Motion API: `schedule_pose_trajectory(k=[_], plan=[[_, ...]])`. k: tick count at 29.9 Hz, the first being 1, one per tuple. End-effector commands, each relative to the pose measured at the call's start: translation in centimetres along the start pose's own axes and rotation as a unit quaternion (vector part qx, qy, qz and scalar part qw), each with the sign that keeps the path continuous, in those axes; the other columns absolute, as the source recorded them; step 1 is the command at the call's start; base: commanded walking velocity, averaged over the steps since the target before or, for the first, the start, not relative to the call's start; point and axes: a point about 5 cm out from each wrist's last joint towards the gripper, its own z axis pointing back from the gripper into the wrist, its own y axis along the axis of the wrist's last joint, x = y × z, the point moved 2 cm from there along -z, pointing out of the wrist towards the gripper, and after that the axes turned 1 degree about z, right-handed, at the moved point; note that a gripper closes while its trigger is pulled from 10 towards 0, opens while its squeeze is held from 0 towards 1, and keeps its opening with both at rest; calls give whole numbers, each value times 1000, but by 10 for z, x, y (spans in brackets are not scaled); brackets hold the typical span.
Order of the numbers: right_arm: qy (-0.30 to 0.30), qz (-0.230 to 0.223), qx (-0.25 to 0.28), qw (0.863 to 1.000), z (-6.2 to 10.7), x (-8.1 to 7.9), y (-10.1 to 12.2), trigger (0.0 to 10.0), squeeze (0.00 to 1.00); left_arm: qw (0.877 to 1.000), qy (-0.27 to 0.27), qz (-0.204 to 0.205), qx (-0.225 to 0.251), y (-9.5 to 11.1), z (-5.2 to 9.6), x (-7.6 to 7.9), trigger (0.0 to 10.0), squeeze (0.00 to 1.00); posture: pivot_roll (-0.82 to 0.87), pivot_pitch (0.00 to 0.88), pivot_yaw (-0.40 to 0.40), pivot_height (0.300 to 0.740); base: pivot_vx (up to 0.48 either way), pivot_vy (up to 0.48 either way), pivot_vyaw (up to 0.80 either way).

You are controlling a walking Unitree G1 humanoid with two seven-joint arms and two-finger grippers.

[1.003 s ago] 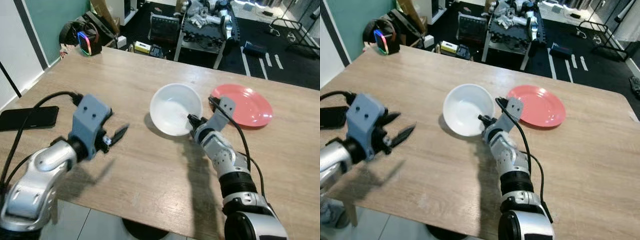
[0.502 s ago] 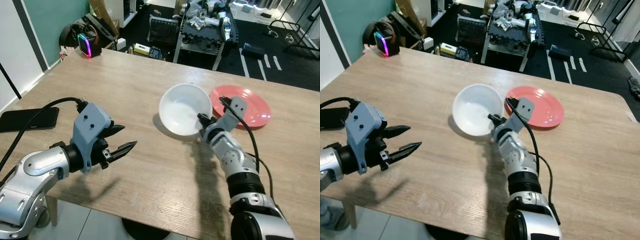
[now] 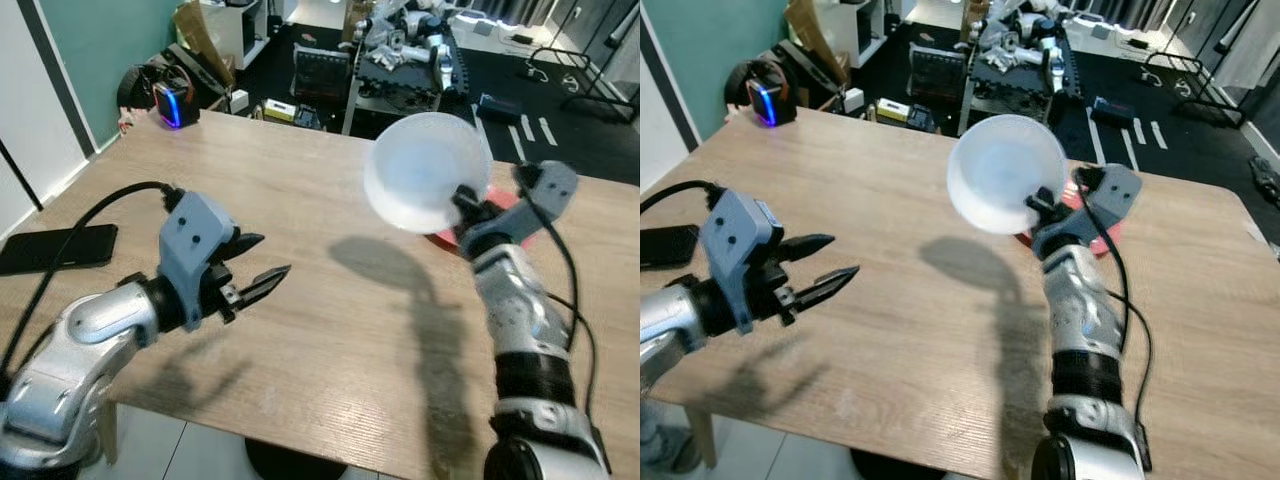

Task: Setting the table

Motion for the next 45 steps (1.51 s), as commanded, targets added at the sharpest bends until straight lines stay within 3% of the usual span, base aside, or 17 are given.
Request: schedule_pose_trajectory(k=[1, 3, 6, 9, 15, 20, 28, 45], plan=[[-27, 16, 7, 999, 17, 15, -2, 10000, 0, 999, 37, -3, 6, -1, -5, -5, 10000, 0, 18, 0, 20, 740, 0, 0, 0], [-27, 16, 7, 999, 17, 15, -2, 10000, 0, 999, 37, -3, 6, -1, -5, -5, 10000, 0, 18, 0, 20, 740, 0, 0, 0], [-42, 59, 5, 997, 36, 27, -8, 10000, 0, 996, 90, 8, 10, -5, -10, -10, 10000, 0, -6, 0, 32, 740, 0, 0, 0], [-46, 73, 1, 996, 40, 31, -10, 10000, 0, 994, 112, 17, 8, -9, -12, -12, 10000, 0, -8, 0, 34, 740, 0, 0, 0], [-53, 81, -11, 995, 40, 35, -14, 10000, 0, 988, 153, 32, 4, -14, -16, -13, 10000, 0, -2, 0, 33, 740, 0, 0, 0], [-46, 82, -24, 995, 40, 30, -19, 10000, 0, 981, 187, 46, 9, -17, -19, -14, 10000, 0, -6, 0, 28, 740, 0, 0, 0], [-48, 84, -26, 995, 41, 31, -19, 10000, 0, 980, 194, 51, 12, -18, -21, -13, 10000, 0, -13, 0, 29, 740, 0, 0, 0], [-47, 81, -35, 995, 41, 31, -21, 10000, 0, 978, 203, 53, 13, -19, -25, -17, 10000, 0, -20, 0, 37, 740, -348, 0, 0]])
